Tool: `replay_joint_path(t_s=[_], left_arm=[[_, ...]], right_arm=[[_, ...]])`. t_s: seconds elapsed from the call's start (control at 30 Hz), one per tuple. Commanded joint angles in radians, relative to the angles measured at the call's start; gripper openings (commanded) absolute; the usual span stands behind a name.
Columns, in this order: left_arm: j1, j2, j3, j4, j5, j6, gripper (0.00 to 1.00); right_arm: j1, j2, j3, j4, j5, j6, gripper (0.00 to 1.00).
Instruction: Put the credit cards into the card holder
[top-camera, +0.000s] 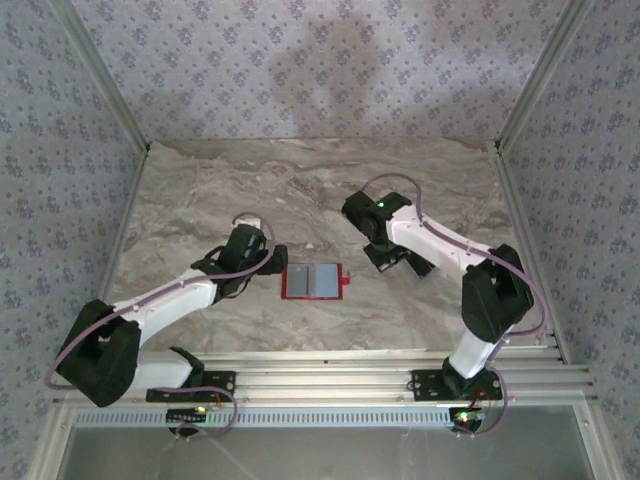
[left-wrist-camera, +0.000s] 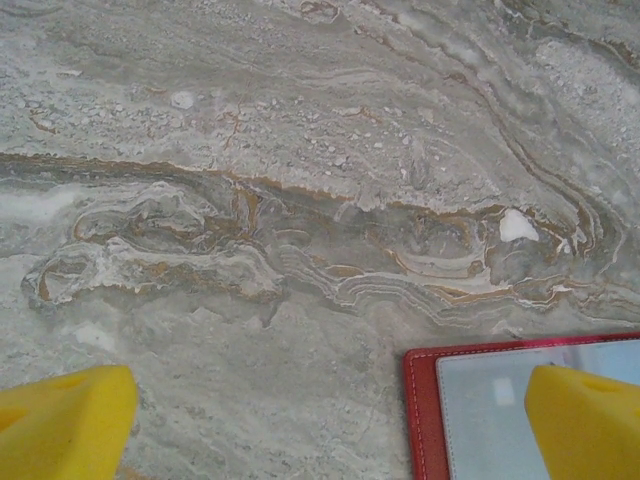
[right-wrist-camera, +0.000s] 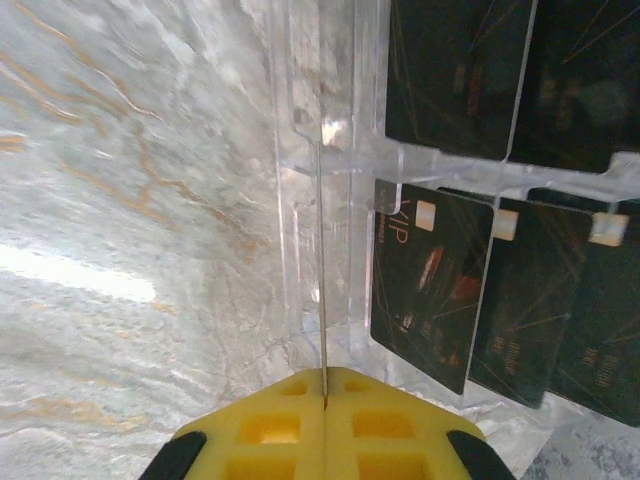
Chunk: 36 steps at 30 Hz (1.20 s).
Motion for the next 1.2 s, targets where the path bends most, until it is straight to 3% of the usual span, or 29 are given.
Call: replay_joint_path(t_s=[0.0, 0.23, 0.37, 0.5, 0.8, 1.17], left_arm=[[0.008, 0.001, 0.034, -0.030, 0.036, 0.006, 1.00], [-0.001, 0.099, 0.125, -0.153, 0.122, 0.032, 1.00], [-0.023, 0.156, 0.154, -0.182, 0.118, 0.053, 1.00], [-0.048, 0.187, 0.163, -0.196, 0.088, 0.062, 1.00], [-0.098, 0.219, 0.135, -0.204, 0.023, 0.064, 1.00], [-0.128, 0.260, 0.109, -0.215, -0.032, 0.036, 0.99]], right_arm=[[0.023, -0.063, 0.065, -0.058, -0.006, 0.030, 0.00], [0.030, -0.167, -0.018, 0.204, -0.309, 0.169, 0.00], [0.014, -0.220, -0.169, 0.499, -0.554, 0.290, 0.00], [0.002, -0.227, -0.327, 0.790, -0.689, 0.424, 0.00], [0.010, -0.168, -0.480, 1.085, -0.778, 0.568, 0.00], [0.018, -0.101, -0.568, 1.257, -0.806, 0.616, 0.00]])
